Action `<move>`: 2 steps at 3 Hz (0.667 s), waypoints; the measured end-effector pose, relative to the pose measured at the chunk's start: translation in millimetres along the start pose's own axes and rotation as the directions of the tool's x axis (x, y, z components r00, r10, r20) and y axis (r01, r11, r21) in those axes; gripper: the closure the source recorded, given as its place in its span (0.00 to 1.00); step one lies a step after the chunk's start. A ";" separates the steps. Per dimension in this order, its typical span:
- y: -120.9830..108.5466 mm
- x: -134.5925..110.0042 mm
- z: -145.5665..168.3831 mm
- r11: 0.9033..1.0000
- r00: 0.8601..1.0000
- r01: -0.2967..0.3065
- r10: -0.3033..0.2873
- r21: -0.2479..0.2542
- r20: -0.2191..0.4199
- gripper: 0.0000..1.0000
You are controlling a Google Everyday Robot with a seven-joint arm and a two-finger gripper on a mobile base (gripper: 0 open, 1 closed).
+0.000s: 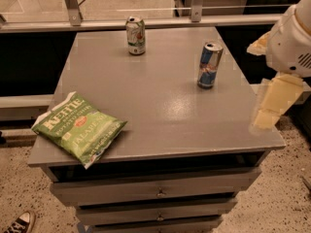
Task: Move green jalapeno chip bag near redbull can
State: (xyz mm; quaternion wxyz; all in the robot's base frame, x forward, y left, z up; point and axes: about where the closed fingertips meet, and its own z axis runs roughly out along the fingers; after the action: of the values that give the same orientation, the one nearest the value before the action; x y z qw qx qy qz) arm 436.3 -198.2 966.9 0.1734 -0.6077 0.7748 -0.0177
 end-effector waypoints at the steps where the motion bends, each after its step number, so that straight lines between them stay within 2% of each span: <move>1: 19.5 -29.5 29.4 0.999 0.995 0.003 0.002 -0.044 0.097 0.00; 2: 52.9 -81.0 79.2 0.992 0.970 0.010 0.021 -0.127 0.243 0.00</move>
Offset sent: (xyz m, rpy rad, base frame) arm -0.0124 0.1497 -0.1016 0.3908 0.1012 0.1292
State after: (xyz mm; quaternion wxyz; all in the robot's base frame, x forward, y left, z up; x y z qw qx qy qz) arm 426.0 -93.1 899.9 0.2280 -0.6128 0.7490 0.1070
